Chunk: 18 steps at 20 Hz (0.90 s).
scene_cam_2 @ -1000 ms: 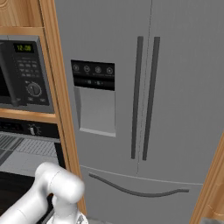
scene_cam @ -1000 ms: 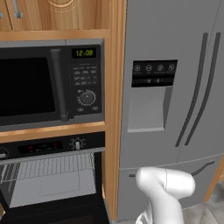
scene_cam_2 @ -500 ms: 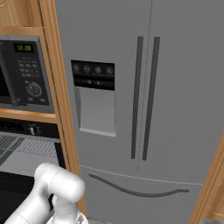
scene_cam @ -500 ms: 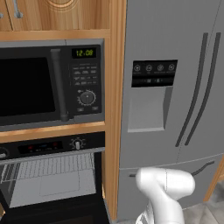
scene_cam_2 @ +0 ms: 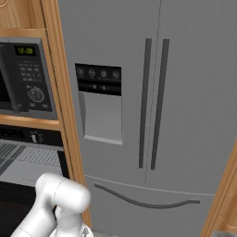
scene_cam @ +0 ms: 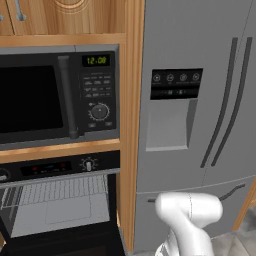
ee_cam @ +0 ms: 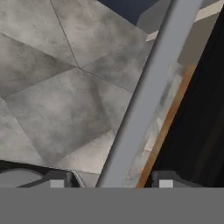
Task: Take the fish from the oven and place it on the plate on the counter.
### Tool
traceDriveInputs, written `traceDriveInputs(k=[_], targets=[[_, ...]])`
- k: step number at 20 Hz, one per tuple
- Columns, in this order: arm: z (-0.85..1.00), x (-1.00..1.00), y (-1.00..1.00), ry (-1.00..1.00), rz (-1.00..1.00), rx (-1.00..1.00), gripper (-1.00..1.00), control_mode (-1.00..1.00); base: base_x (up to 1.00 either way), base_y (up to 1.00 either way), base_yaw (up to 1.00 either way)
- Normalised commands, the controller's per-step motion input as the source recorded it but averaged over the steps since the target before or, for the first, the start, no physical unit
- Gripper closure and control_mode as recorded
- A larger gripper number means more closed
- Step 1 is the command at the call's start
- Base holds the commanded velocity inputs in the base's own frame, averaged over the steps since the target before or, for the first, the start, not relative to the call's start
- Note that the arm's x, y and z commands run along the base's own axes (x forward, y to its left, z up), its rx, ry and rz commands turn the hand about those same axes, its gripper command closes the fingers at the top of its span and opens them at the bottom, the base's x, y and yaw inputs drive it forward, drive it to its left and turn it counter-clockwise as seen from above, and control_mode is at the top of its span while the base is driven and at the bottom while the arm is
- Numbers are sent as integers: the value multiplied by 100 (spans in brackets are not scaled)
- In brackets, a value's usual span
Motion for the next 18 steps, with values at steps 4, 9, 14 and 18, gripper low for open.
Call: traceDriveInputs(k=[4,9,14,18], targets=[[52,-98,0,-21,8,5,-100,-100,0,0,0],[92,-53,0,-22,6,5,-100,-100,0,0,0],[100,-37,-10,-21,1,15,-100,-100,0,0,0],[100,-5,-1,-21,0,15,-100,-100,0,0,0]])
